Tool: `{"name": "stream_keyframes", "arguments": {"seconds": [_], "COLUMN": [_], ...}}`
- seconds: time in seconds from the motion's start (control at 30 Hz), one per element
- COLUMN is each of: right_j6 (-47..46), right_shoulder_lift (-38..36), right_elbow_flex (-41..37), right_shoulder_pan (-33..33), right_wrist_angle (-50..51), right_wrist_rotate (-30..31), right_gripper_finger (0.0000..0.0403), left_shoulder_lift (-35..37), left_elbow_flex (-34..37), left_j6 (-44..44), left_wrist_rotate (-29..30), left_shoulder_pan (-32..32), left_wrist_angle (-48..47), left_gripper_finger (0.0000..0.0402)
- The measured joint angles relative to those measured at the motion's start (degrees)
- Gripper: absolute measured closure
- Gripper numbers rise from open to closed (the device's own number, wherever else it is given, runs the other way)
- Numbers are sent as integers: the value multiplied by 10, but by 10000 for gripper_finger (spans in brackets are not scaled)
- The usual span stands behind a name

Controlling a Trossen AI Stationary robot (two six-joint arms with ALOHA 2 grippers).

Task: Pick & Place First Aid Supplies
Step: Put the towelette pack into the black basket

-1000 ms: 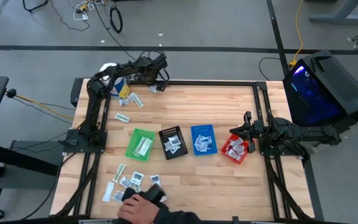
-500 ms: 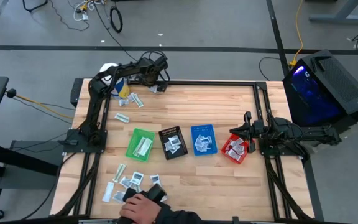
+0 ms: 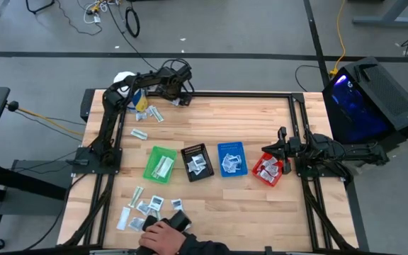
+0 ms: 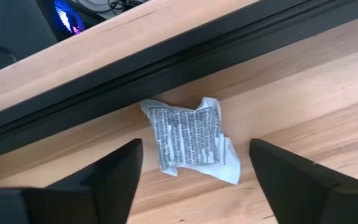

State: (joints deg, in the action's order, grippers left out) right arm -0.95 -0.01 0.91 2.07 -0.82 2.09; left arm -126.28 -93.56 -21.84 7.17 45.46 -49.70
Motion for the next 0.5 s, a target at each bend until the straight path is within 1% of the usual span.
{"name": "stream_keyframes", "arguments": {"seconds": [0.17,0.27,0.37,0.5], "right_j6": [0,0,0,0], "right_shoulder_lift": [0,0,0,0], "right_elbow_flex": [0,0,0,0], "right_shoulder_pan": [0,0,0,0], "right_wrist_angle": [0,0,0,0], "right_wrist_rotate": [0,0,0,0], "right_gripper_finger": [380,380,380,380], "left_shoulder_lift": [-1,-1,-1,-1], "left_elbow_flex": [0,0,1,1], "left_j6": [0,0,0,0], "left_wrist_rotate": [-2,-2,-1,1], "left_shoulder_pan": [-1,-2,-4,-7], "left_wrist_angle": [1,1,0,0], "left_gripper_finger": [162,191,209,217]}}
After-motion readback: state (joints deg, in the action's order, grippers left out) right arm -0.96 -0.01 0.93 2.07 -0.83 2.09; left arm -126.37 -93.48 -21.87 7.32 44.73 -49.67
